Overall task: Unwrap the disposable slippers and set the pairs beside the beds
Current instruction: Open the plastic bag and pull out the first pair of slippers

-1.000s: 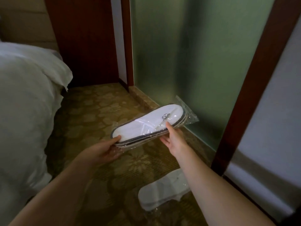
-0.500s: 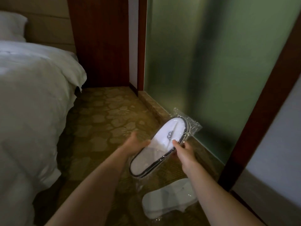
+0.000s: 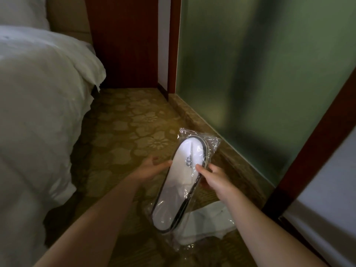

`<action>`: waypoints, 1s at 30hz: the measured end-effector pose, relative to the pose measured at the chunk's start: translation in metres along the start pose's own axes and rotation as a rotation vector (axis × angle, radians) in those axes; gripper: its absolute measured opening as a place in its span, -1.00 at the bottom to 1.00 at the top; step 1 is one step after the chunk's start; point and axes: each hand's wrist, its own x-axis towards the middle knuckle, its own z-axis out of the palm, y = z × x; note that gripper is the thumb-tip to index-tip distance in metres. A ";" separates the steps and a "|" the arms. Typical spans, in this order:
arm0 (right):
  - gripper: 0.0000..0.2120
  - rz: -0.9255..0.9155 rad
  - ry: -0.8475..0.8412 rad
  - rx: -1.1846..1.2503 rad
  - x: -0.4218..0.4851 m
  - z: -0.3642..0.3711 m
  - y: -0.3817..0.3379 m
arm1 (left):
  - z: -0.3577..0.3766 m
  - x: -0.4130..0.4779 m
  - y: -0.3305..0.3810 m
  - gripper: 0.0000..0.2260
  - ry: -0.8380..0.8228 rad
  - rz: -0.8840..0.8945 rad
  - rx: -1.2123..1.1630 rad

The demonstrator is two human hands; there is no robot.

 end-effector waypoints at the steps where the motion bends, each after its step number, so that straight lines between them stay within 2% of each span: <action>1: -0.79 0.003 -0.005 -0.013 0.000 0.003 0.000 | -0.002 -0.001 -0.002 -0.24 -0.006 -0.014 0.029; 5: -0.62 -0.016 -0.039 -0.090 0.005 0.018 -0.002 | -0.004 0.005 -0.010 -0.26 0.039 -0.028 0.102; 9: -0.62 -0.048 -0.111 -0.115 0.005 0.030 -0.002 | -0.004 0.011 -0.009 -0.25 0.010 -0.039 -0.063; 12: -0.74 -0.068 -0.174 -0.101 0.005 0.033 -0.001 | -0.004 0.011 -0.006 -0.40 -0.016 -0.020 -0.118; 16: -0.76 -0.058 -0.255 -0.097 0.007 0.031 0.002 | -0.005 0.012 -0.010 -0.69 -0.028 -0.033 -0.142; 21: -0.53 -0.118 -0.165 -0.216 0.015 0.023 0.008 | -0.029 0.017 -0.015 -0.65 0.113 -0.015 -0.194; 26: -0.38 -0.273 -0.059 -0.567 0.015 0.011 0.019 | -0.041 0.012 -0.033 -0.64 0.144 -0.015 -0.153; 30: -0.44 -0.523 0.091 -0.719 0.016 0.008 0.020 | -0.034 0.014 -0.027 -0.52 0.198 -0.046 -0.189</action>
